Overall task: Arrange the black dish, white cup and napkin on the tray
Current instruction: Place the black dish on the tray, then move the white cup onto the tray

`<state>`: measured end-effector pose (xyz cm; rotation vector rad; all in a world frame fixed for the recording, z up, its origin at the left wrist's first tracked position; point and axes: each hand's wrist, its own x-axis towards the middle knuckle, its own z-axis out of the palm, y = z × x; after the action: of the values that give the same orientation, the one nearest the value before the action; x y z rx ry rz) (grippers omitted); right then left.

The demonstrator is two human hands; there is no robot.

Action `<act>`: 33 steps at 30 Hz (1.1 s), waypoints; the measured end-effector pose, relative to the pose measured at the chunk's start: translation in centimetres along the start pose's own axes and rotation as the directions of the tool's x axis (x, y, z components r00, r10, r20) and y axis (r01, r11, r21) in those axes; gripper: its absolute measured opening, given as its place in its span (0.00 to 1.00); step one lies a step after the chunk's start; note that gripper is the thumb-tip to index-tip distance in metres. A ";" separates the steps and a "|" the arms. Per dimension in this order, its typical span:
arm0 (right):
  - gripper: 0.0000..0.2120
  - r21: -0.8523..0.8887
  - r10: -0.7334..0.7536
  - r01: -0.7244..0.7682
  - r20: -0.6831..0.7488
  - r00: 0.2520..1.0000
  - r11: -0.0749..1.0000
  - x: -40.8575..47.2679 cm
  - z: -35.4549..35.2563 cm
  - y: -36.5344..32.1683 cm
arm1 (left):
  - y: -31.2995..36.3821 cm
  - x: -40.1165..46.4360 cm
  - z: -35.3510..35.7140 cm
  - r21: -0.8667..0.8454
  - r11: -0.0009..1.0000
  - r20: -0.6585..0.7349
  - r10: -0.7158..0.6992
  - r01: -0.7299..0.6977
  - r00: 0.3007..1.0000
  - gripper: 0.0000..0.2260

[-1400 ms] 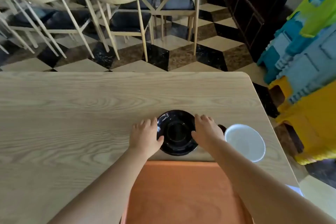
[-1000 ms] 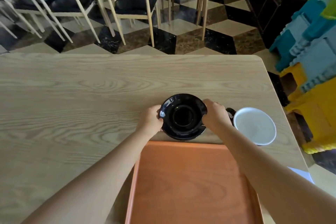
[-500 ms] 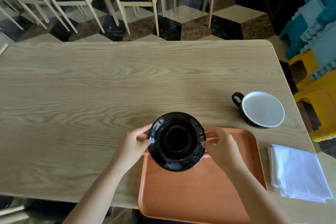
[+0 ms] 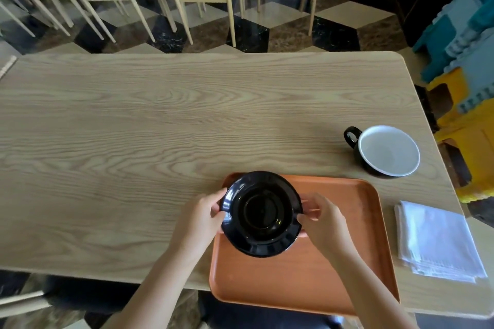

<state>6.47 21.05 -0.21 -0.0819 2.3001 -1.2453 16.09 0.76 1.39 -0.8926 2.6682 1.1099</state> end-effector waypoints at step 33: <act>0.17 -0.834 -0.535 0.204 -0.125 0.836 0.512 4.3 -15.2 3.7 | 18.8 9.7 10.2 0.506 0.494 0.403 0.589 -0.707 0.700 0.30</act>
<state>-3.66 33.61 1.82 -0.7774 3.1408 -0.2471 -3.60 13.56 2.33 0.3882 2.9326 0.2076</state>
